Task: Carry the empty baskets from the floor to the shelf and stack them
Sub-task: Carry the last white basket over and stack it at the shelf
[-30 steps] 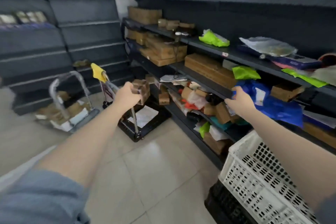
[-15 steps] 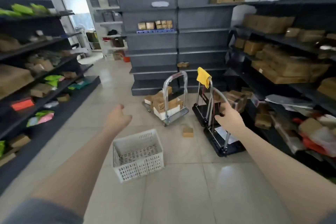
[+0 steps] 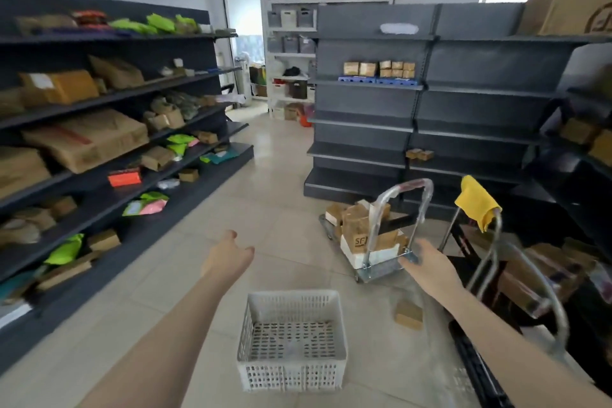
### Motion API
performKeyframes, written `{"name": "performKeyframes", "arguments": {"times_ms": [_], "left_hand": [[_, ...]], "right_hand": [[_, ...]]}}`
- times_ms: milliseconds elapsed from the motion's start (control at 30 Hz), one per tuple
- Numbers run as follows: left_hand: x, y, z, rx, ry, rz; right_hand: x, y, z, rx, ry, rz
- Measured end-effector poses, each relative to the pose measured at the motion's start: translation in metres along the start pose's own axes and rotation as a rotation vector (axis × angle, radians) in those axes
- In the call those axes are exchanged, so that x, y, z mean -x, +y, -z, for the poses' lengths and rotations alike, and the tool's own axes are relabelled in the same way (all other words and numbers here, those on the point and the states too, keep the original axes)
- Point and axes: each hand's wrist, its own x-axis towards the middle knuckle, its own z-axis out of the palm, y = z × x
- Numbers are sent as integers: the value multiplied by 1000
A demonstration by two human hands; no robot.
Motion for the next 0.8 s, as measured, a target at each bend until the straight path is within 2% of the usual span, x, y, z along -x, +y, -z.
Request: {"name": "performKeyframes", "arguments": {"times_ms": [100,167,267,367,500,633,800], "left_hand": [[-44,7,0,-50,35,-3],[-63,-3,-2,-116,1,20],[-95,-32,2,-124,-26,147],[-145,-55,12,-149,4,233],[-224,-61,0,-178,4,225],[-296,-64,-41,-209,-111,165],[-363,-84,-89,-217,-223,263]], "right_hand": [[-61,-31,-29,96,-2,82],[-84,-60,-60,191,-62,181],[-116,-100,-112,225,-124,334],[-156,-130,-150,234,-158,382],[-208,-146,-191,299,-196,332],[-256,-148,-231,358,-294,232],[-305,-132,-275,301,-408,46]]}}
